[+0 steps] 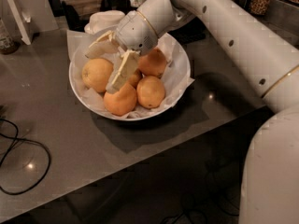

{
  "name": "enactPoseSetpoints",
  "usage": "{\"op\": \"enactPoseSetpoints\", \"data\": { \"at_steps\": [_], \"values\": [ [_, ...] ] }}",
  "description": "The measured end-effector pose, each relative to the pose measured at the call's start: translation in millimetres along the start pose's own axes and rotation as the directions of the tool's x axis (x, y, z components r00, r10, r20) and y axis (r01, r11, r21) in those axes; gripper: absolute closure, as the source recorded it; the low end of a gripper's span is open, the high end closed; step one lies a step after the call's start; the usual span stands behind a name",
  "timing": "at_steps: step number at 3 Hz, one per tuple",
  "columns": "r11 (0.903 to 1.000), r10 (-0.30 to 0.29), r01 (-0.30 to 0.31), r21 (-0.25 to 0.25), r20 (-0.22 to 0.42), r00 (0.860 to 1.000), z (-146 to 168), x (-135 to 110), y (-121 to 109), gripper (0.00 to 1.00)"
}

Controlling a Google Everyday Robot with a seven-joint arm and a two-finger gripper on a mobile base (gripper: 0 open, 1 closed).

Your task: Pick orange from white bowl

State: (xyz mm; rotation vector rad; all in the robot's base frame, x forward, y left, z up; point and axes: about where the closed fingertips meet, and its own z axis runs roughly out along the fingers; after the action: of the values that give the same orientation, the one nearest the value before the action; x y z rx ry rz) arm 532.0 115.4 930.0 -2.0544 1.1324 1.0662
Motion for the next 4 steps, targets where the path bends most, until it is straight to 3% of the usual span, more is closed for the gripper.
{"op": "enactPoseSetpoints", "data": {
  "at_steps": [4],
  "values": [
    [0.9963, 0.001, -0.002, 0.086, 0.009, 1.000, 4, 2, -31, 0.22]
  ]
}}
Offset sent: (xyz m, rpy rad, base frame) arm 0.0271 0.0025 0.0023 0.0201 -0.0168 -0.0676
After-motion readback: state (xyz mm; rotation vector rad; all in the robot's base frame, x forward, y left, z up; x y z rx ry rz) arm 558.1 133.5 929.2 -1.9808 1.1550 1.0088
